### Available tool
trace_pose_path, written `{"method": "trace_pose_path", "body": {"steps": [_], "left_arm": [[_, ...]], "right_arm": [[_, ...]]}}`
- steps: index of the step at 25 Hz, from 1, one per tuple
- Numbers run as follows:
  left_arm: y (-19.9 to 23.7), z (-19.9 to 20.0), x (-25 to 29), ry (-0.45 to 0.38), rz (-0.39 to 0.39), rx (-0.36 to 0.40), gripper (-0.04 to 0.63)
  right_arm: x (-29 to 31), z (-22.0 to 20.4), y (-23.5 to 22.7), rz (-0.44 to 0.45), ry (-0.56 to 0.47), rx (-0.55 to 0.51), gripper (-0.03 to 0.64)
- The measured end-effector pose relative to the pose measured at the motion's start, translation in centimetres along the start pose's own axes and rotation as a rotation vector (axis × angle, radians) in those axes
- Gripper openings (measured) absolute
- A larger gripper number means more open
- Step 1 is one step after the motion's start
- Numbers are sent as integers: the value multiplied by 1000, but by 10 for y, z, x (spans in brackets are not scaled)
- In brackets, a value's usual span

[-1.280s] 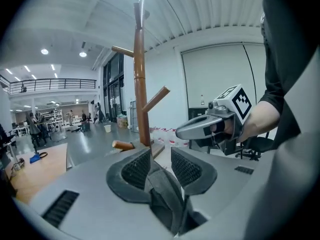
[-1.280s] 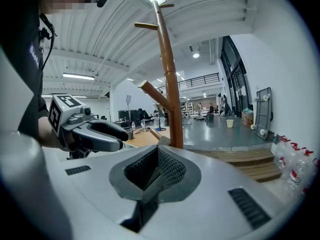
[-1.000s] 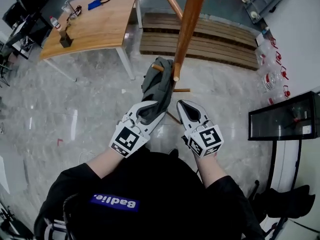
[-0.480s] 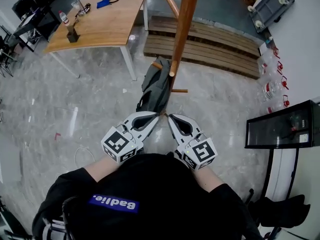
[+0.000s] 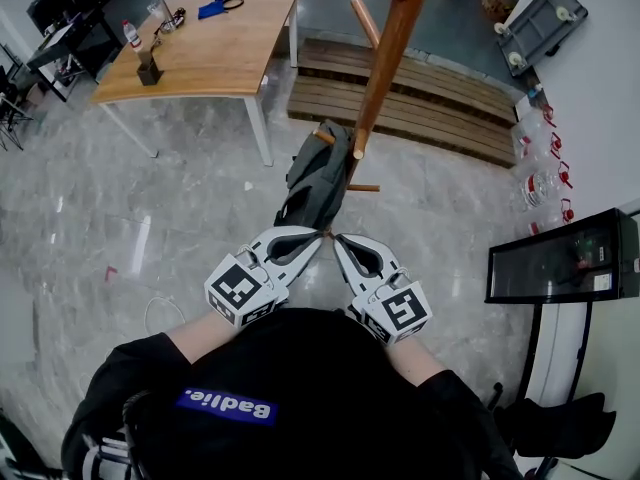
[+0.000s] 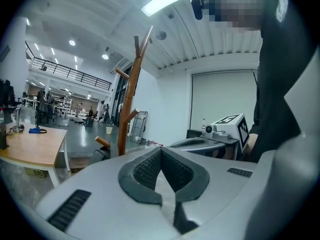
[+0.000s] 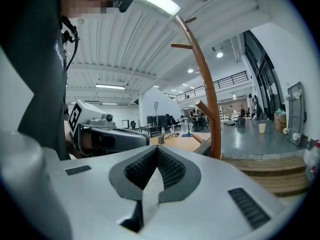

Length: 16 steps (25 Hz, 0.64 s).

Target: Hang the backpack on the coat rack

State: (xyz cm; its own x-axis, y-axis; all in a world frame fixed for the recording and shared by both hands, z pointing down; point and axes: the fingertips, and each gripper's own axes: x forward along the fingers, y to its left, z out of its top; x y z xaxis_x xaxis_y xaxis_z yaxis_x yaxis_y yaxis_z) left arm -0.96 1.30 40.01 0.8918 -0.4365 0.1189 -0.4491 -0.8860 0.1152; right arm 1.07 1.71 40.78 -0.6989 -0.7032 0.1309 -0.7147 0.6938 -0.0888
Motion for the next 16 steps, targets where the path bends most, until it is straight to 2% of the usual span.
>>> {"method": "trace_pose_path", "body": {"steps": [16], "left_arm": [[-3,-13,-2,34,21,-2,8]], "right_arm": [[-3,-7,3,-3,6,13,4]]}}
